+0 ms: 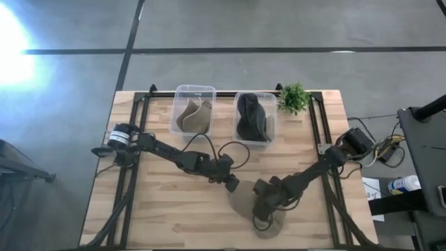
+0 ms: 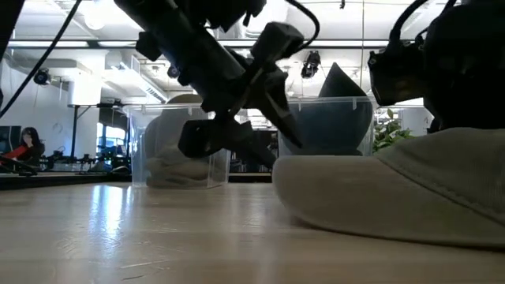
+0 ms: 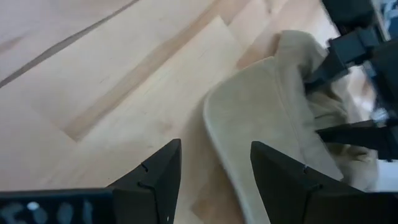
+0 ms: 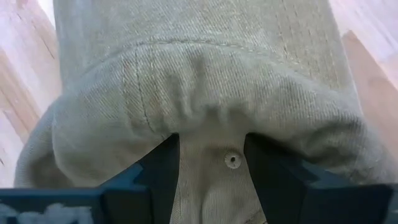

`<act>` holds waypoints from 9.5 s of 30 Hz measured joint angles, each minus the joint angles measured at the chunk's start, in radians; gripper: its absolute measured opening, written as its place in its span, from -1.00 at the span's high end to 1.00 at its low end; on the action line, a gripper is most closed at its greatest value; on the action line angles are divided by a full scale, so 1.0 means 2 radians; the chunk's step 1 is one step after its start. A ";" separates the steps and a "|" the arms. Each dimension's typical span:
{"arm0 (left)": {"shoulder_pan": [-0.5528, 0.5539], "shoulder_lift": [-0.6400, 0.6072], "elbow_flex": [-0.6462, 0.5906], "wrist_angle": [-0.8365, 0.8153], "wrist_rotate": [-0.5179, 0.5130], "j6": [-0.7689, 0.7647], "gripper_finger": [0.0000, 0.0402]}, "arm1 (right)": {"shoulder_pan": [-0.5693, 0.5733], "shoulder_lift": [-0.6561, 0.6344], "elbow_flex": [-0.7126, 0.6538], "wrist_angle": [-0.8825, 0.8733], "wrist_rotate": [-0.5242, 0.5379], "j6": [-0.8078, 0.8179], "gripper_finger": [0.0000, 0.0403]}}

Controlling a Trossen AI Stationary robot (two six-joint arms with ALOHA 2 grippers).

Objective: Pick & Place hat
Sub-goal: Put the brown cap into the left transparent bin, then return to Home Position

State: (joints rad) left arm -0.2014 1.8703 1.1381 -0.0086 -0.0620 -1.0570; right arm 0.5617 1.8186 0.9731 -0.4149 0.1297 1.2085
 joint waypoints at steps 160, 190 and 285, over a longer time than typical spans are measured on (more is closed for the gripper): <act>0.263 -0.238 0.243 -0.574 -0.025 0.259 -0.02 | -0.018 -0.182 0.092 -0.256 0.296 -0.051 0.09; 0.057 -0.496 -0.209 0.085 0.114 0.195 -0.02 | -0.189 -0.460 0.010 0.041 0.066 -0.357 0.45; 0.135 -0.933 -0.565 0.026 0.155 0.448 -0.02 | -0.216 -0.704 -0.432 0.135 0.014 -0.425 0.42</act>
State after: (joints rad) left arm 0.0689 0.0036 0.0078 0.0429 0.2474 -0.1600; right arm 0.1307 0.4103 0.1089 -0.1440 0.1574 0.3584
